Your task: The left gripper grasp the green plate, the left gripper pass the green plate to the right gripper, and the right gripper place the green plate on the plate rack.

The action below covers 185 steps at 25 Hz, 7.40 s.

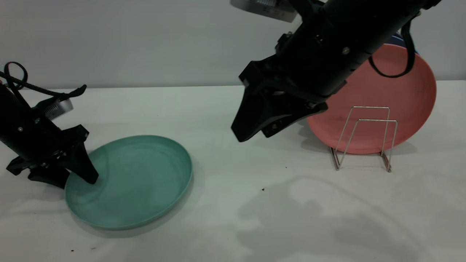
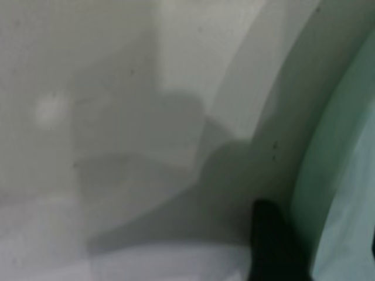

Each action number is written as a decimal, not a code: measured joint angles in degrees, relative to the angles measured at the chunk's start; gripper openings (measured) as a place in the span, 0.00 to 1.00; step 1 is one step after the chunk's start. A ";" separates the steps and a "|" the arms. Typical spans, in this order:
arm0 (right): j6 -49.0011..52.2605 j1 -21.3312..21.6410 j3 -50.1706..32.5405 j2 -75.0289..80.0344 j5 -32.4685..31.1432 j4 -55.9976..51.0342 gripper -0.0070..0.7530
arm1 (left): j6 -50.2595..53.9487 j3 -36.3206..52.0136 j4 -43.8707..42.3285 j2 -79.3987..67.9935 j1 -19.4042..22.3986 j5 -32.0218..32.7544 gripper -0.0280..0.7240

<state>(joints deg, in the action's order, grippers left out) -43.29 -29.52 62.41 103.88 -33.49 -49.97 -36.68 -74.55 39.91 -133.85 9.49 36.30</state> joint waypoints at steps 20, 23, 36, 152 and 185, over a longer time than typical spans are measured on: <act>1.09 12.06 0.00 0.04 -2.49 -0.01 0.61 | -4.40 -0.13 2.71 -0.06 -1.78 -0.60 0.07; 0.85 12.06 0.80 1.06 -3.33 -0.60 0.61 | -12.03 -0.13 5.80 0.56 -1.78 3.11 0.07; 0.90 12.06 17.51 17.13 -15.91 -5.92 0.61 | -30.90 -0.30 17.45 3.17 -1.86 13.52 0.07; -19.10 20.32 7.36 -12.79 -9.43 29.64 0.52 | -23.92 -0.30 20.72 25.59 -11.32 21.18 0.82; 36.31 20.32 -33.60 -66.33 -30.83 47.22 0.52 | 25.51 30.76 -31.85 79.10 -11.32 30.56 0.82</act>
<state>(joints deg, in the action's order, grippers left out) -6.98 -9.20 28.82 37.55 -64.32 -2.75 -11.17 -43.79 8.05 -54.75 -1.83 66.86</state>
